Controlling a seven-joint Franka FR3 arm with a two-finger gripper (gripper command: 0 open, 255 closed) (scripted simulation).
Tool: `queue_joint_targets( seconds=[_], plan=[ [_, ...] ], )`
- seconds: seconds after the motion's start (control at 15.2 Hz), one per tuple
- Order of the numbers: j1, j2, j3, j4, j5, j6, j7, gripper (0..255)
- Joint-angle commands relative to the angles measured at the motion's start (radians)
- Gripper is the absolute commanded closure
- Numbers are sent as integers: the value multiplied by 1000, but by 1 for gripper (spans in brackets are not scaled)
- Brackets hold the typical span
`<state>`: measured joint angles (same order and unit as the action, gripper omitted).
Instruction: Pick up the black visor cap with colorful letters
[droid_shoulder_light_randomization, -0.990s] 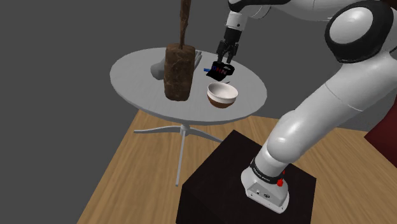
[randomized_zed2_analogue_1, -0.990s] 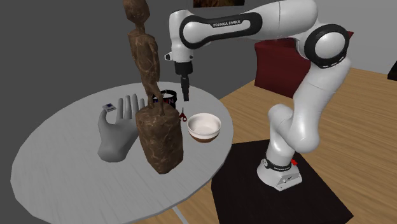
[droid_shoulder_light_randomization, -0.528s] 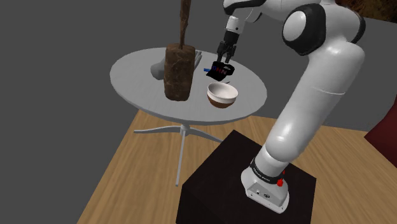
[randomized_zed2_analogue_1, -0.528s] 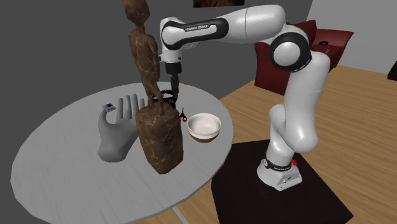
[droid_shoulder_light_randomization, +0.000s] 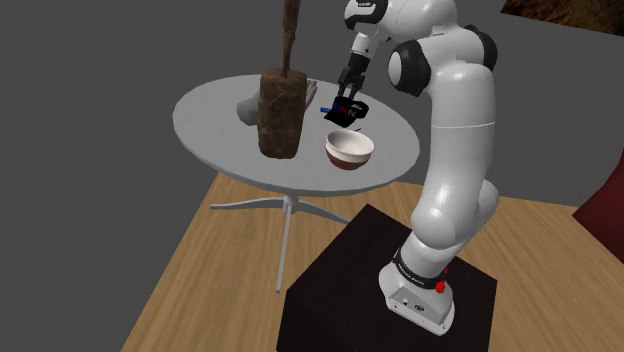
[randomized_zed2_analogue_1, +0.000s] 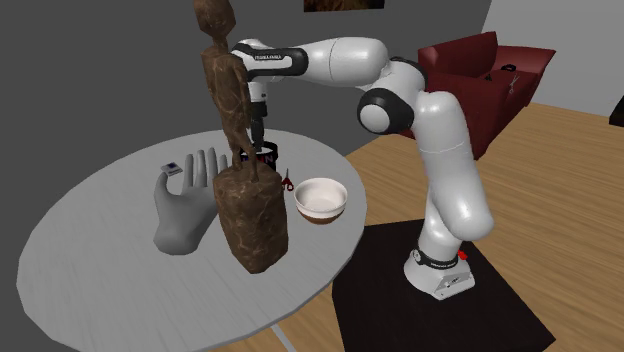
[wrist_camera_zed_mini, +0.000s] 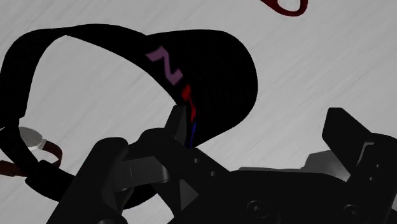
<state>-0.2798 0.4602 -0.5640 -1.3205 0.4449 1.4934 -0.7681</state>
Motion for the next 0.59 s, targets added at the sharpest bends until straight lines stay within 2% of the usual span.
queue_joint_targets(
  seconds=[0.0,0.07,0.13,0.53],
  plan=[
    [-73,116,17,156,58,-61,-17,0],
    [-113,177,29,243,84,-94,-18,0],
    [-130,201,36,279,93,-107,-16,0],
    [-105,192,35,180,89,-24,-42,0]
  ],
)
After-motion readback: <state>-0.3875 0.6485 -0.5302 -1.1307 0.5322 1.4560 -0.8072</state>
